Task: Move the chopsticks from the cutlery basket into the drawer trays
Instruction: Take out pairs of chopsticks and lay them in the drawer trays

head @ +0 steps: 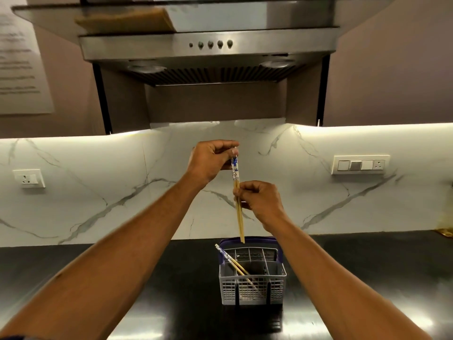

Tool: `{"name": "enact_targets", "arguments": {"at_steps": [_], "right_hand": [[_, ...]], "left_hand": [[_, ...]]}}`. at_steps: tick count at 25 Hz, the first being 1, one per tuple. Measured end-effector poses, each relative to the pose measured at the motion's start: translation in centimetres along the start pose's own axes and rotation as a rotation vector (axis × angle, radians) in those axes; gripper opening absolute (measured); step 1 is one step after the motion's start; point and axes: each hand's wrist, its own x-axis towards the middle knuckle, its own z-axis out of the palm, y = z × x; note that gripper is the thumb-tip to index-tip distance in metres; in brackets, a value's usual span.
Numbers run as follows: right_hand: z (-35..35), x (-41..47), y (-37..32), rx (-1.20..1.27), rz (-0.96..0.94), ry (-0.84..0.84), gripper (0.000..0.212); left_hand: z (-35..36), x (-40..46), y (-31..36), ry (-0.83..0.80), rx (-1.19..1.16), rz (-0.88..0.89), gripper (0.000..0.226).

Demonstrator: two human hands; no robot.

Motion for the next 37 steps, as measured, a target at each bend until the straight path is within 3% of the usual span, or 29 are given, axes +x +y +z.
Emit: {"name": "enact_targets", "arguments": {"at_steps": [10, 15, 21, 33, 37], "right_hand": [[-2.5, -3.8, 0.3, 0.069, 0.136, -0.078, 0.010], [-3.9, -9.0, 6.3, 0.034, 0.394, -0.174, 0.009], [-5.2, -20.8, 17.3, 0.003, 0.719, -0.264, 0.012], [-3.9, -35.8, 31.2, -0.509, 0.911, -0.237, 0.010], [-2.1, -37.4, 33.0, -0.858, 0.963, -0.201, 0.015]], "left_hand": [[1.0, -3.4, 0.8, -0.108, -0.063, -0.089, 0.023], [3.0, -9.7, -5.0, -0.191, -0.214, -0.367, 0.015], [7.5, -23.7, -13.6, -0.311, -0.348, -0.744, 0.023], [13.0, -42.4, -24.9, -0.383, -0.203, -1.043, 0.024], [13.1, -44.6, -27.5, -0.417, -0.065, -1.078, 0.027]]}}
